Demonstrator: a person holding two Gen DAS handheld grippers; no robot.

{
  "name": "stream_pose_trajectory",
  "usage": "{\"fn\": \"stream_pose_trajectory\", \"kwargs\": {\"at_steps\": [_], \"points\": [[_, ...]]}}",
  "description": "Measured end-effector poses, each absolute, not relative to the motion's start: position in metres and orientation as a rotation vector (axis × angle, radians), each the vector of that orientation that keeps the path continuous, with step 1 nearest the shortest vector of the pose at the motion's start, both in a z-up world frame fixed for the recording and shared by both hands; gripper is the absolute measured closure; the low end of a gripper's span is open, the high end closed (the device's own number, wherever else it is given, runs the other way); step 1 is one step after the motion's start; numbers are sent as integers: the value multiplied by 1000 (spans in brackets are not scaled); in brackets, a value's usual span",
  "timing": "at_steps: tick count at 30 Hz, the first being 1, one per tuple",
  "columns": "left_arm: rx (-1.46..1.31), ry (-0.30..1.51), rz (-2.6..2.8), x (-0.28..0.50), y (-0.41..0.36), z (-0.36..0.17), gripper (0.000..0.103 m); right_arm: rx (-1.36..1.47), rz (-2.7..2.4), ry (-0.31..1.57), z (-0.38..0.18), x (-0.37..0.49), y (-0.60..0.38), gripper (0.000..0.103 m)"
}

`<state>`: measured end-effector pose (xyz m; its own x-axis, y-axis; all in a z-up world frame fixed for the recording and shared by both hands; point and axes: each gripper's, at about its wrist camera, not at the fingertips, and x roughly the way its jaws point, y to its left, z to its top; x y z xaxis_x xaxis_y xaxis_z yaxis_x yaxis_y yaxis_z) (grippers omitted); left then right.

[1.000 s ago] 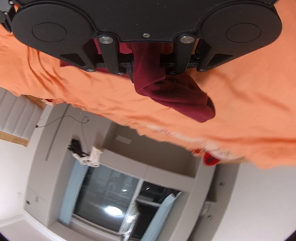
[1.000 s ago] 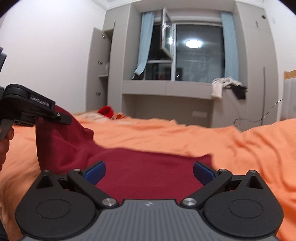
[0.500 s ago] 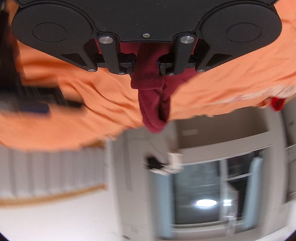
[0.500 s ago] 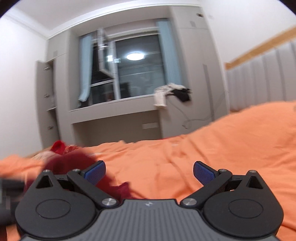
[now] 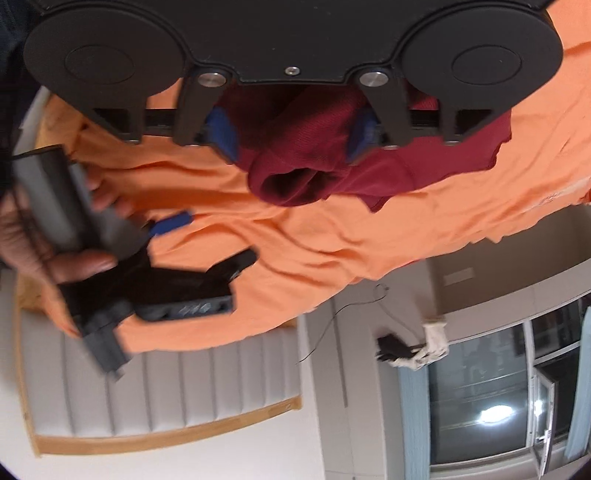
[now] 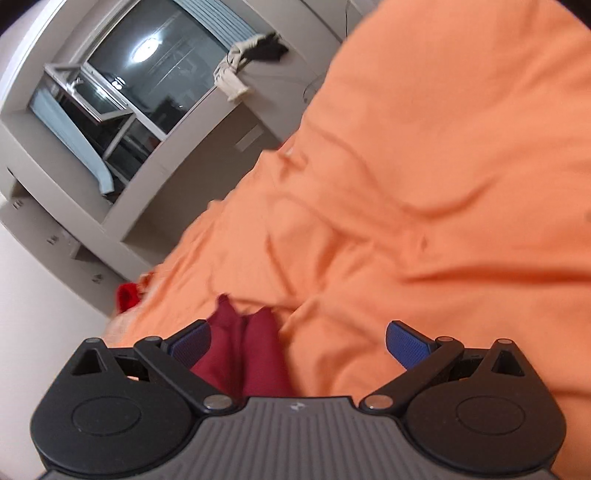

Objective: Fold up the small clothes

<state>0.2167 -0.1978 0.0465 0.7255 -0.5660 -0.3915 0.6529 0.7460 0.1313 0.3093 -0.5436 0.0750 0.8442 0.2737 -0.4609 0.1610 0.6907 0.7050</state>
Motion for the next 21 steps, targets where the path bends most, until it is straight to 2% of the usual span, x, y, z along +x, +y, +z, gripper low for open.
{"fn": "stream_pose_trajectory", "kwargs": {"at_steps": [2,4,6,9,13,17,18,20,21], "points": [[303,320,-693,213,-197,48,28,865,118,573,70,311,-539,0],[343,294,-693,209,-195,50,20,914,186,559,65,317,-538,0],[369,268,-691,207,-191,50,16,951,248,553,61,320,-526,0],[376,259,-675,211,-186,49,12,861,318,538,58,336,-511,0],[332,316,-615,228,-187,43,13,625,336,572,56,359,-478,0],[361,323,-613,230,-188,37,19,697,376,582,50,368,-478,0],[369,309,-611,229,-188,36,23,715,371,579,49,367,-479,2],[364,297,-610,228,-186,34,28,689,333,569,50,362,-479,16],[361,293,-609,226,-184,32,32,658,311,568,50,361,-477,30]]}}
